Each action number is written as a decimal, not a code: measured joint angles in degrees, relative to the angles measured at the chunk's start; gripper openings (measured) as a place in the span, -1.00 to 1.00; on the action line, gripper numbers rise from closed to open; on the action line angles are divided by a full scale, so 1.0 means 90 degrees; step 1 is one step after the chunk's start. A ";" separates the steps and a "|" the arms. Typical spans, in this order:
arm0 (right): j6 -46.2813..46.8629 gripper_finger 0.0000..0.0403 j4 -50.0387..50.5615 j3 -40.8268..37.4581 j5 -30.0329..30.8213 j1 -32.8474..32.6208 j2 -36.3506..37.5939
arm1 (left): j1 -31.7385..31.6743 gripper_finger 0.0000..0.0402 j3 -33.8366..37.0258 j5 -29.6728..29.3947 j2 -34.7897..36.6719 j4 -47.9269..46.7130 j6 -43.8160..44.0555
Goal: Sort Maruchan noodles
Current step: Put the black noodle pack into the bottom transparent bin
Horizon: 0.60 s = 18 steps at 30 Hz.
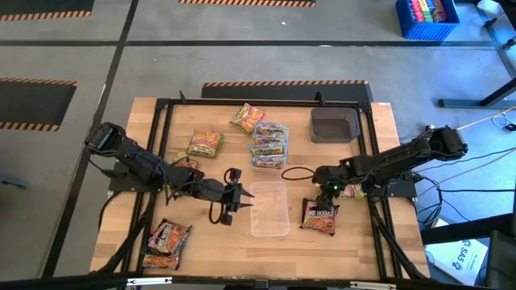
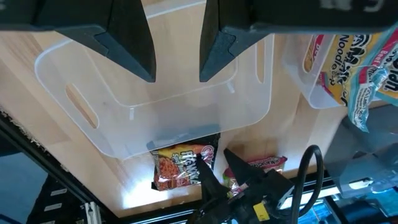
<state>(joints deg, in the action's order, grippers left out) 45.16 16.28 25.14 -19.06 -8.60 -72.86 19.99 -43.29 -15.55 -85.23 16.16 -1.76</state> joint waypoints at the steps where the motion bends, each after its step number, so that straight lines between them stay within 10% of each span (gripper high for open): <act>1: -0.0016 0.59 -0.0026 -0.0005 -0.0006 0.0000 -0.0002 | 0.0000 -0.42 0.0000 -0.0008 0.0000 0.0000 0.0000; 18: -0.0715 -0.94 -0.0688 -0.0007 -0.0113 -0.0007 -0.0021 | -0.0004 -0.42 0.0000 -0.0174 0.0000 0.0116 0.0005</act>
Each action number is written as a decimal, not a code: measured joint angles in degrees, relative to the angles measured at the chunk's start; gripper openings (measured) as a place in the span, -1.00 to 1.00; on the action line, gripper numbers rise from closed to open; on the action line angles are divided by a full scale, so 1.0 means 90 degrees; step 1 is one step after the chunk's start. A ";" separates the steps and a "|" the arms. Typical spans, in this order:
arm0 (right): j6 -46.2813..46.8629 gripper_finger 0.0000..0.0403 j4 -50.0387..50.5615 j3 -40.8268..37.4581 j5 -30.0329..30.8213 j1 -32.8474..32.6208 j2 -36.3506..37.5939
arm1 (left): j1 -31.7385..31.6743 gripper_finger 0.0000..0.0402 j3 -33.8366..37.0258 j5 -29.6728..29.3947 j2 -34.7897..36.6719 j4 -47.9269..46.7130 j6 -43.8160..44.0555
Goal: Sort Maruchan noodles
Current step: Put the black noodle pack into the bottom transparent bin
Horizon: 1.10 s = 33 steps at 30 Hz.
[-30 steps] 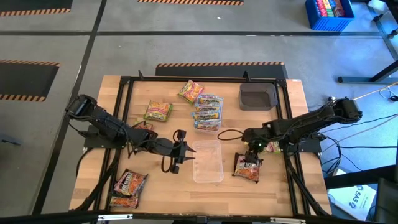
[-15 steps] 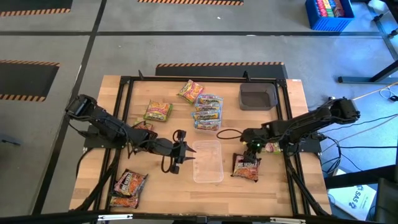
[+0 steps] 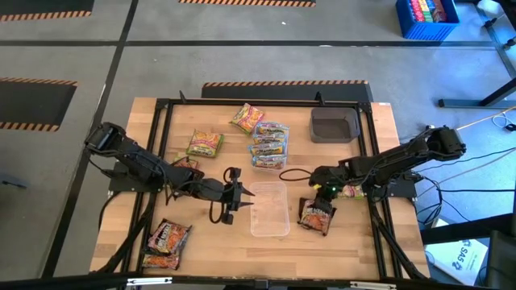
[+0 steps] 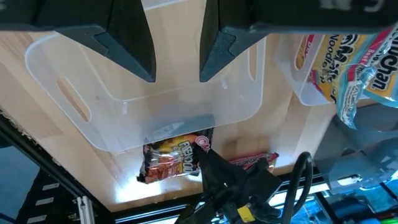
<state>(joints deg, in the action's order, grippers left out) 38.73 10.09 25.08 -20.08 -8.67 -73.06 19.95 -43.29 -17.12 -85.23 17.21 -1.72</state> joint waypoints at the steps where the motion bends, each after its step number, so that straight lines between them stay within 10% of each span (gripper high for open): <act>1: -0.0039 -0.96 0.0000 0.0000 0.0000 0.0000 0.0000 | -0.0008 -0.42 0.0000 0.0004 0.0000 -0.0002 0.0000; 14: -0.0196 -0.99 0.1066 0.0581 0.0187 -0.0045 0.0451 | -0.0013 -0.42 0.0000 -0.0039 0.0000 0.0008 0.0000; 33: -0.0185 -1.00 0.2736 0.2268 0.2192 -0.1518 0.0520 | -0.0025 -0.42 0.0000 -0.0045 0.0000 0.0026 -0.0037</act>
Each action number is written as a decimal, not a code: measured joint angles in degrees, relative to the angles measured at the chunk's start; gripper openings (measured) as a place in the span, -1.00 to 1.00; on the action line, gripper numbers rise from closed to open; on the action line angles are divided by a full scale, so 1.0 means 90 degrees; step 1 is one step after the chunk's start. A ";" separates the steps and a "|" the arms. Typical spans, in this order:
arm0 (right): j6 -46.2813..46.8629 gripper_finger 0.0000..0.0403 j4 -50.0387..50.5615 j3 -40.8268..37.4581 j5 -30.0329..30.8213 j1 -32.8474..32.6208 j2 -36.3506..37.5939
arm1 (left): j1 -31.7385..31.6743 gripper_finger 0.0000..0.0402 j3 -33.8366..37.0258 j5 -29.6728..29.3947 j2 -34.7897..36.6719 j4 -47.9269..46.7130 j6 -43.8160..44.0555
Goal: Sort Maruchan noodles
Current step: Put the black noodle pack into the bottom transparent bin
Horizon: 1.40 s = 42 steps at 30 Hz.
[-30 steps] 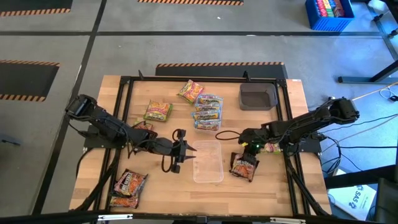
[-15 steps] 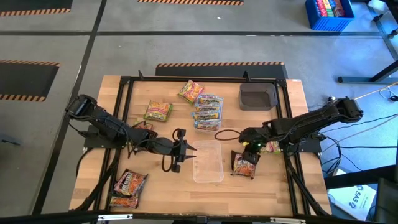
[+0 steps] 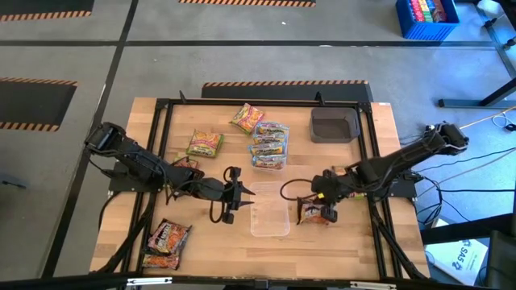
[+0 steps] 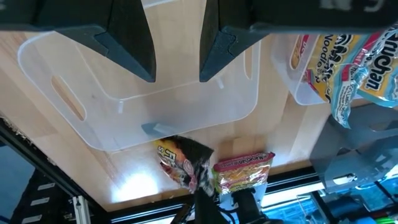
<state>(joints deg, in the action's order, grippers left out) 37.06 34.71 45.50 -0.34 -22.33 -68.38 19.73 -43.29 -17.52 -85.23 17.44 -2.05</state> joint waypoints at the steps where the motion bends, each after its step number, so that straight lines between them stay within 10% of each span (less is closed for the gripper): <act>1: 0.0038 -1.00 0.0036 0.0000 0.0120 -0.0047 0.0000 | 0.0000 -0.42 0.0000 -0.0002 0.0000 0.0016 -0.0002; 10: 0.0718 -0.77 0.0352 -0.0029 0.0415 0.0115 -0.0014 | 0.0000 -0.42 0.0000 0.0000 0.0000 0.0030 -0.0007; 25: 0.2846 0.74 0.0564 -0.0445 0.0704 -0.0079 -0.0021 | 0.0000 -0.42 0.0002 0.0000 0.0000 0.0028 0.0003; 42: 0.3668 0.70 -0.1762 -0.1629 0.0207 -0.0391 -0.0739 | 0.0000 -0.42 0.0002 0.0003 0.0000 0.0024 0.0037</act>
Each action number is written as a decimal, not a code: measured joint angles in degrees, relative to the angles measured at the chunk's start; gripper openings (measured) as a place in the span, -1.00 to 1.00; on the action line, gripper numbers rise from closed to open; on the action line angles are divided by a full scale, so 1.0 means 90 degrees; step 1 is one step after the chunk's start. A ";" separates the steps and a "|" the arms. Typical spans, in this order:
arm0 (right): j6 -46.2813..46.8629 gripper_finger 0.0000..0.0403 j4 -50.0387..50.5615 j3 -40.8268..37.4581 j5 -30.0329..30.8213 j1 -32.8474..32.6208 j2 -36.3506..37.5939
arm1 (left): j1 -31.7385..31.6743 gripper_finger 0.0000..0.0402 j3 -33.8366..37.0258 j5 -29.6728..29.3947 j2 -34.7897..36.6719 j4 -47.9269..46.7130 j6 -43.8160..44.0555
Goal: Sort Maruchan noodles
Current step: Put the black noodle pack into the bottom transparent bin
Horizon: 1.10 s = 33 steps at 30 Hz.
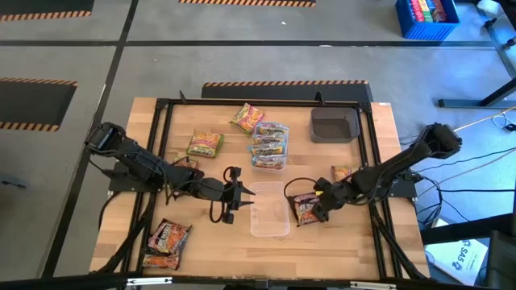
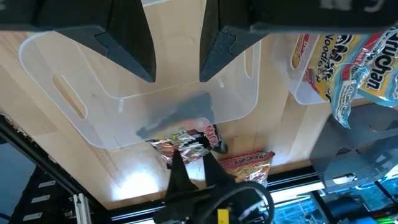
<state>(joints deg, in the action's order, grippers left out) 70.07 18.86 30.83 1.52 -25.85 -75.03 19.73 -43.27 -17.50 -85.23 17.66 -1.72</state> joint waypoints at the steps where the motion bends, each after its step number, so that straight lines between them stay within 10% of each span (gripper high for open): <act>1: -0.0062 0.70 -0.0211 -0.0037 -0.0014 0.0000 -0.0073 | 0.0000 -0.42 0.0000 0.0000 0.0000 -0.0001 0.0001; 9: -0.0495 0.63 -0.1341 -0.0352 0.0220 0.0000 -0.0302 | 0.0000 -0.42 0.0000 0.0000 0.0000 -0.0001 0.0008; 21: -0.0852 -0.25 -0.1630 -0.0510 0.0486 -0.0007 -0.0305 | -0.0006 -0.42 0.0000 0.0000 0.0000 -0.0001 0.0007; 33: -0.1033 -0.60 -0.1722 -0.0510 0.0604 -0.0002 -0.0315 | -0.0029 -0.42 0.0000 -0.0002 0.0000 0.0002 0.0005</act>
<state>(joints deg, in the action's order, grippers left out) 60.78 3.36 26.24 6.96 -25.87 -77.87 19.46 -43.27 -17.52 -85.23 17.67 -1.67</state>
